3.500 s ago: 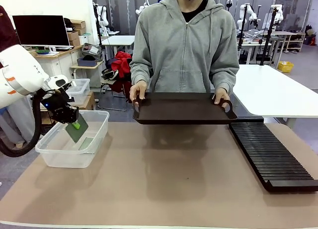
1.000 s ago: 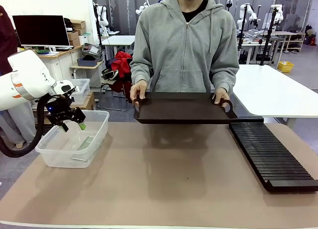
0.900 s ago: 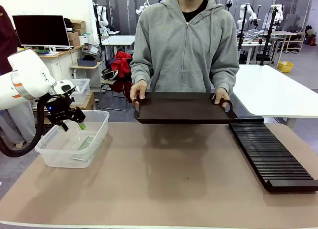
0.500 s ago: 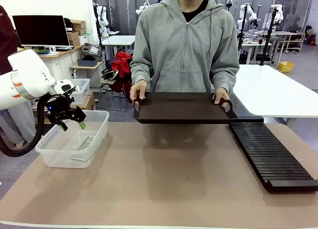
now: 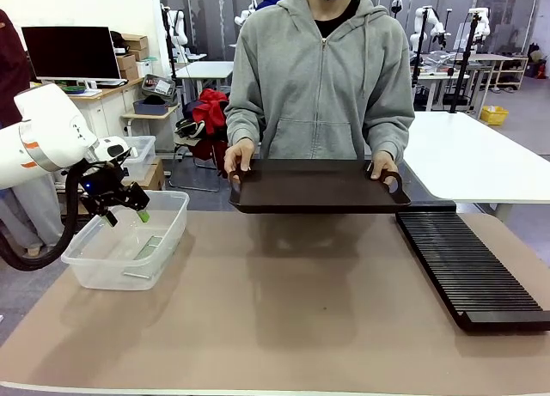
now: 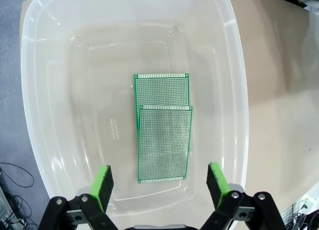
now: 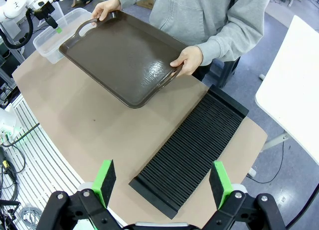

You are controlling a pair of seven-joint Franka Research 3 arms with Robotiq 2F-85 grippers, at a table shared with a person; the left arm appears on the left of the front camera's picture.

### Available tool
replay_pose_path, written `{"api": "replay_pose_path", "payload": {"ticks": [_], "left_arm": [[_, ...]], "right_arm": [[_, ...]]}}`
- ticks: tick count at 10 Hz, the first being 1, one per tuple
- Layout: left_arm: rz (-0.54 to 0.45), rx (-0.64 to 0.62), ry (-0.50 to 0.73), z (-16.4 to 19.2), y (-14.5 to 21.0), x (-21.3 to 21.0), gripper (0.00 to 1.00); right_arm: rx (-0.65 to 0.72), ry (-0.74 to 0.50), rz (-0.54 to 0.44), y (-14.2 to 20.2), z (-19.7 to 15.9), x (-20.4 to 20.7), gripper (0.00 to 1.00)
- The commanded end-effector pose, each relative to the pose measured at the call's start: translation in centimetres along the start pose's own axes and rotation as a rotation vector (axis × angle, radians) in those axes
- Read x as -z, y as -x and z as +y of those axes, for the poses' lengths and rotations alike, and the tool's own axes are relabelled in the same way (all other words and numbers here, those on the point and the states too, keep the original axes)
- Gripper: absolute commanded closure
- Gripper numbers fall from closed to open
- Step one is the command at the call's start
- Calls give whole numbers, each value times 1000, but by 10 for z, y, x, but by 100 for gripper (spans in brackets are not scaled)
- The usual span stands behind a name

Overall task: Sort PCBs into racks and boxes based on the side picked up.
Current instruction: If the short side of the Blank PCB is picked up, insert it into the PCB Rack ; if the long side is picked up, place it in the Organizing box.

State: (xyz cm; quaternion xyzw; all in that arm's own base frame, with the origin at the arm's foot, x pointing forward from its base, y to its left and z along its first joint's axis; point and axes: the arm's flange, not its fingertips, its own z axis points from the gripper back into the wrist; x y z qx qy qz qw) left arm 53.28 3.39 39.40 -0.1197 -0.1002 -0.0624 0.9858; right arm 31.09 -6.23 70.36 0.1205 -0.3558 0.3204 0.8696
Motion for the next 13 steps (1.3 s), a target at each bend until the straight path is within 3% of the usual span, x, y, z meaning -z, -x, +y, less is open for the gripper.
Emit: {"api": "replay_pose_path", "payload": {"ticks": [1, 3, 6, 11, 13], "left_arm": [[-4, 22, 0, 2, 0, 1, 0], [0, 0, 0, 0, 0, 0, 0], [26, 156, 135, 1, 2, -44, 0], [-17, 540, 317, -10, 1, -157, 0], [-90, 689, 369, -16, 5, -195, 0]], "right_arm": [[5, 0, -5, 0, 2, 1, 0], [5, 0, -5, 0, 2, 1, 0], [5, 0, -5, 0, 2, 1, 0], [5, 0, -5, 0, 2, 1, 0], [5, 0, -5, 0, 2, 1, 0]]}}
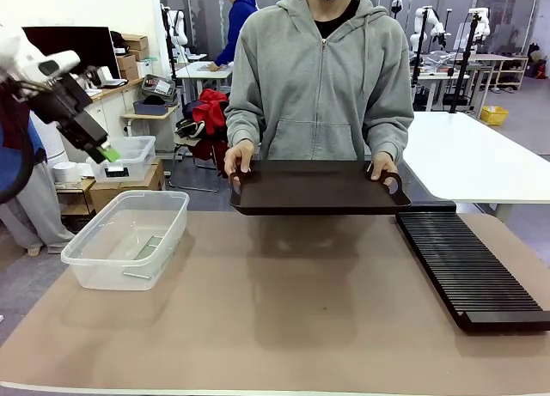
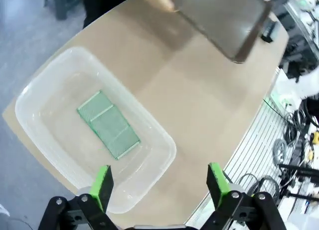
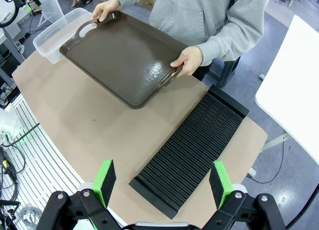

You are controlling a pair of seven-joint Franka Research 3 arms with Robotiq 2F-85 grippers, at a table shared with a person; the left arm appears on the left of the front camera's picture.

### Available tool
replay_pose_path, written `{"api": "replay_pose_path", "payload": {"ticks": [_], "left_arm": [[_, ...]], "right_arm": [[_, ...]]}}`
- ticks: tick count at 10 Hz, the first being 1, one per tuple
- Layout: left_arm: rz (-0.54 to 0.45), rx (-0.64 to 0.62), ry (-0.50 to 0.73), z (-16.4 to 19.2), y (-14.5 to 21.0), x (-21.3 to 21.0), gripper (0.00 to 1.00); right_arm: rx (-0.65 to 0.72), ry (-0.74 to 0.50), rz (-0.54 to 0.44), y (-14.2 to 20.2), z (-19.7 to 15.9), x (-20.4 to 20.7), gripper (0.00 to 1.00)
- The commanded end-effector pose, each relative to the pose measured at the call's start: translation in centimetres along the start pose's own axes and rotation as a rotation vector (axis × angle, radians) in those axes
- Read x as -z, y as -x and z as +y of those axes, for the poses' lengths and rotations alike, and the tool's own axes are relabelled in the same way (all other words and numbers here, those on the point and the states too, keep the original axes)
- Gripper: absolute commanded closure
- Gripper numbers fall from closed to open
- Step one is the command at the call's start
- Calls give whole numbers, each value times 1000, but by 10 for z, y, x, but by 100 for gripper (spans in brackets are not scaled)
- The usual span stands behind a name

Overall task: Sort PCBs into racks and boxes based on the side picked up.
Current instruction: If the short side of the Blank PCB is picked up, insert it into the PCB Rack ; if the long side is picked up, place it in the Organizing box.

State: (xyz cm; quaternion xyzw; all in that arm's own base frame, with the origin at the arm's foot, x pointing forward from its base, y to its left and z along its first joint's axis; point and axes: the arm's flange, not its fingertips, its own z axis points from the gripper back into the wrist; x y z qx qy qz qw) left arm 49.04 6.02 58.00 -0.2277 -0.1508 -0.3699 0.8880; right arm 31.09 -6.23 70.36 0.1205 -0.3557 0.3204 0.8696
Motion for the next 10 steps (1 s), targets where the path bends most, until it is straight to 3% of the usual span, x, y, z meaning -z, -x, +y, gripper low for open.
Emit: {"api": "replay_pose_path", "payload": {"ticks": [1, 4, 6, 7, 10], "left_arm": [[-82, 139, 84, -3, 4, -22, 0], [-160, 296, 52, -21, 3, -54, 0], [-181, 262, -12, -31, 2, -55, 0], [-134, 283, 30, -25, -2, -59, 0], [-134, 283, 30, -25, -2, -59, 0]], "right_arm": [[5, 0, -5, 0, 2, 1, 0], [5, 0, -5, 0, 2, 1, 0], [5, 0, -5, 0, 2, 1, 0], [5, 0, -5, 0, 2, 1, 0], [5, 0, -5, 0, 2, 1, 0]]}}
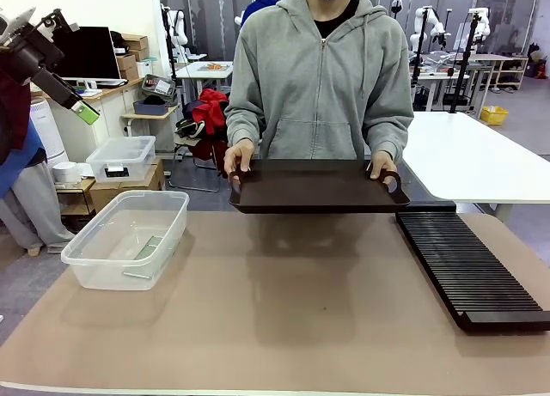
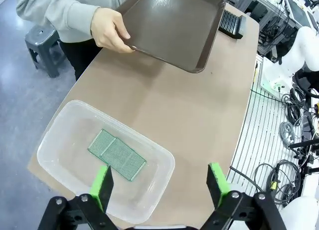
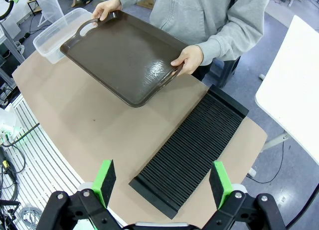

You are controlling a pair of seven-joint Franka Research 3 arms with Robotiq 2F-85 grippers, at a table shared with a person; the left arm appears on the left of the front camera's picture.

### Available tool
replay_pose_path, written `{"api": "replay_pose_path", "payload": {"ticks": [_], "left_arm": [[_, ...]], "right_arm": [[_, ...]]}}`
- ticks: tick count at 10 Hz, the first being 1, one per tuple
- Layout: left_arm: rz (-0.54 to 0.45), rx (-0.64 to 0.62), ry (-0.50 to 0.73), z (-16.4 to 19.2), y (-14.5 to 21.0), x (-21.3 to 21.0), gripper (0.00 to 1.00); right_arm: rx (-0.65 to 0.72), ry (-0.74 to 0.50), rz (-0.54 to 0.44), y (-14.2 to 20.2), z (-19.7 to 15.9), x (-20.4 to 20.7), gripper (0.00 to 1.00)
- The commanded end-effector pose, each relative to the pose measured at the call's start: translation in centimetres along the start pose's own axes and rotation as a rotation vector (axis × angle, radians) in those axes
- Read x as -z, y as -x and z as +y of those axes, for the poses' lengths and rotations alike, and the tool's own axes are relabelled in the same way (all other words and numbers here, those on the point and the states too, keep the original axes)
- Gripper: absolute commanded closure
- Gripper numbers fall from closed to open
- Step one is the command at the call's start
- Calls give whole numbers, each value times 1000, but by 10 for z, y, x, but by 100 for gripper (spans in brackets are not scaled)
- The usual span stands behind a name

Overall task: Sort PCBs into racks and boxes based on the side picked up.
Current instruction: If the short side of the Blank PCB is picked up, insert it into the PCB Rack ; if the long side is picked up, place it in the Organizing box.

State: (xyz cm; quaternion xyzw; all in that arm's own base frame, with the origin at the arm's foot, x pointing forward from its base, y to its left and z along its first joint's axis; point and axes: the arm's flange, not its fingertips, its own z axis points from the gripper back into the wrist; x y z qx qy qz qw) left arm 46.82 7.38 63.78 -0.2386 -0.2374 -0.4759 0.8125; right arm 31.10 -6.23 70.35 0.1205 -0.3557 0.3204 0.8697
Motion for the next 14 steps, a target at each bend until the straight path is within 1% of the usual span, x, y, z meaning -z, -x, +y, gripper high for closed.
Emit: {"api": "replay_pose_path", "payload": {"ticks": [1, 2, 3, 5, 8, 12, 14], "left_arm": [[-1, 1, -2, -1, 0, -1, 0], [-38, -18, -48, -4, -2, -8, 0], [-51, -26, -76, -6, -5, -14, 0], [-51, -4, -71, -16, -13, -24, 0], [-87, 36, -48, -23, -22, -43, 0], [-125, 65, -89, -29, -22, -58, 0], [-137, 51, -119, -29, -21, -58, 0]], "right_arm": [[5, 0, -5, 0, 2, 1, 0], [5, 0, -5, 0, 2, 1, 0], [5, 0, -5, 0, 2, 1, 0], [5, 0, -5, 0, 2, 1, 0], [5, 0, -5, 0, 2, 1, 0], [5, 0, -5, 0, 2, 1, 0], [5, 0, -5, 0, 2, 1, 0]]}}
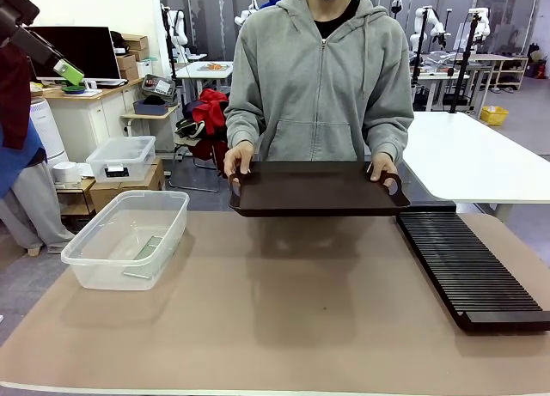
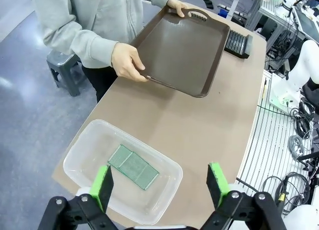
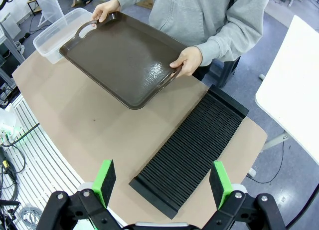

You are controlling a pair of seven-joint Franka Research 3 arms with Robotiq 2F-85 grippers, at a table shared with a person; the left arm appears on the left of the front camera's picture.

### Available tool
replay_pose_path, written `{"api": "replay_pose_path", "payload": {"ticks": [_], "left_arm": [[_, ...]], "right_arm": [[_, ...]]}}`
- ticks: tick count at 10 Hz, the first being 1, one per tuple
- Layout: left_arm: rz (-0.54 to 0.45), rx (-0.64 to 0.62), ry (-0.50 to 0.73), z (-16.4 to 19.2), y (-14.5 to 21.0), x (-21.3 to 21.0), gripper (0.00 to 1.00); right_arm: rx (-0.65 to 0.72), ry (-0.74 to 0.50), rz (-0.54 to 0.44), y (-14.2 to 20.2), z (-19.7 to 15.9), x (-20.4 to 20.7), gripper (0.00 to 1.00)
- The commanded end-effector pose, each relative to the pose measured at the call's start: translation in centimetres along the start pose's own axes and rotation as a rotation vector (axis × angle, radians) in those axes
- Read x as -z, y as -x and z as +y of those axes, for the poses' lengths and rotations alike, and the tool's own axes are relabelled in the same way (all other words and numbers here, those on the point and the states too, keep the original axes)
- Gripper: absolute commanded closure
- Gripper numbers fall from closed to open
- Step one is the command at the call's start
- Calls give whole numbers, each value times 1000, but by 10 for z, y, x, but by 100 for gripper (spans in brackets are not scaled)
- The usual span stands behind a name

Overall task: Sort PCBs into racks and boxes based on the side picked up.
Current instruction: If the short side of the Blank PCB is picked up, insert it into the PCB Rack ; if the long side is picked up, place it in the Organizing box.

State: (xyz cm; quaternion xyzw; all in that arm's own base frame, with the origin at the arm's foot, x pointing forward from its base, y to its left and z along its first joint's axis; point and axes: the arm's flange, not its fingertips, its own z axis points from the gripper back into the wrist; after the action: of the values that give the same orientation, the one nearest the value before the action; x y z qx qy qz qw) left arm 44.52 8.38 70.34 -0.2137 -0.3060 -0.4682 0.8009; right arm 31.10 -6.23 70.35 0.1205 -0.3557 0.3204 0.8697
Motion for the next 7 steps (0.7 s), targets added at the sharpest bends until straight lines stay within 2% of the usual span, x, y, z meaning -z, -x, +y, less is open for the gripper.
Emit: {"api": "replay_pose_path", "payload": {"ticks": [1, 7], "left_arm": [[-45, 11, -20, -3, 3, 0, 0], [-9, 0, -16, 1, 0, -3, 0]], "right_arm": [[5, 0, -5, 0, 2, 1, 0], [5, 0, -5, 0, 2, 1, 0]]}}
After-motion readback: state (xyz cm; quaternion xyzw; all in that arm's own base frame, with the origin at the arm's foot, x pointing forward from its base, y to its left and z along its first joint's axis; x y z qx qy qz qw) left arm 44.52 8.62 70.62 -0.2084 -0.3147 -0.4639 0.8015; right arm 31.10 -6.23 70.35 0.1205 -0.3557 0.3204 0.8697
